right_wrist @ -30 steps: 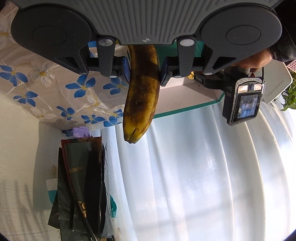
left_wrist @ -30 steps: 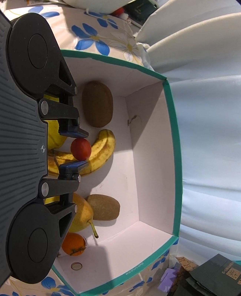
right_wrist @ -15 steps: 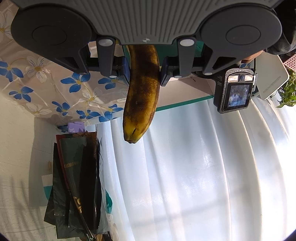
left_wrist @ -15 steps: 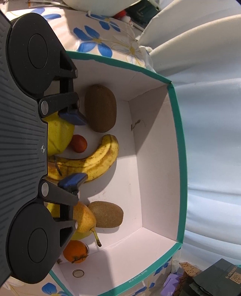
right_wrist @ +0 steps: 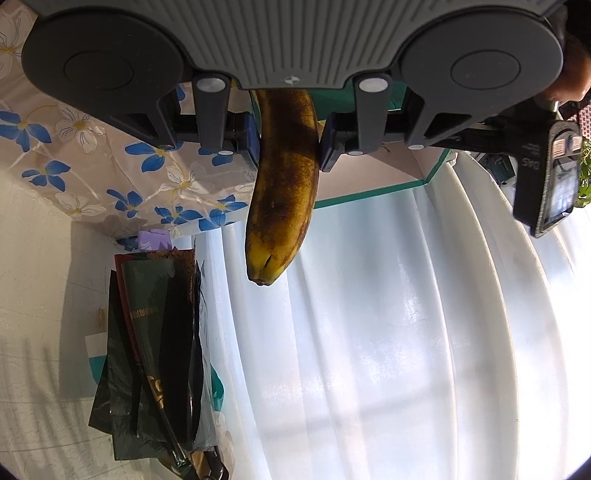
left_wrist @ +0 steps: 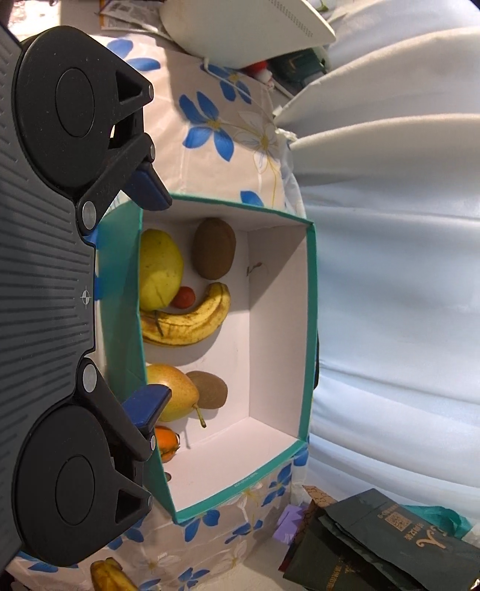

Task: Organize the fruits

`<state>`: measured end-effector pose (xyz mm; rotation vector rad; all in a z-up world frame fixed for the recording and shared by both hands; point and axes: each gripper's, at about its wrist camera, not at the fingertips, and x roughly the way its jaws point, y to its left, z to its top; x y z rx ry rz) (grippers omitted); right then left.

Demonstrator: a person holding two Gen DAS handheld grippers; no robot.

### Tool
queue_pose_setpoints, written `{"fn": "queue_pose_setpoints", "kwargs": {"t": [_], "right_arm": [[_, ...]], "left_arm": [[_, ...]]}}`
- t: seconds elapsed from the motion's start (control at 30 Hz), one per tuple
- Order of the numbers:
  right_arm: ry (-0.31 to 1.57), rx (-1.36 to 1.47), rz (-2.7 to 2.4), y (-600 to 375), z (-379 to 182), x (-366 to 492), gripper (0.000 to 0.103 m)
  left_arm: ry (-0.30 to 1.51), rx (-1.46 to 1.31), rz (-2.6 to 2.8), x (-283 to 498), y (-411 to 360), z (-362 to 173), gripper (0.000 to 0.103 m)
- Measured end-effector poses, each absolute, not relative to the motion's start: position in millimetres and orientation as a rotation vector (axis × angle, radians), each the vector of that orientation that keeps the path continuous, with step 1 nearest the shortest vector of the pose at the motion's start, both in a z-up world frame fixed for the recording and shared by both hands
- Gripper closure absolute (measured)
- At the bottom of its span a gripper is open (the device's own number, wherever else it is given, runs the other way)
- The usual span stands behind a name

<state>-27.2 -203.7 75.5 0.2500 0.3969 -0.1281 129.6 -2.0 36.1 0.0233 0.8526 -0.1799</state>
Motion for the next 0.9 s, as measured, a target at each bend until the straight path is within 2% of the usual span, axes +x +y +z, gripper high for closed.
{"fn": "queue_pose_setpoints", "kwargs": {"t": [0.43, 0.9], "right_arm": [[0.408, 0.219, -0.075, -199.9, 78.0, -3.7, 0.071], [0.400, 0.191, -0.034, -198.2, 74.8, 62.0, 0.070]], "left_arm": [[0.881, 0.051, -0.091, 98.0, 21.9, 33.0, 0.001], [0.905, 0.051, -0.093, 80.8, 33.7, 31.2, 0.000]]}}
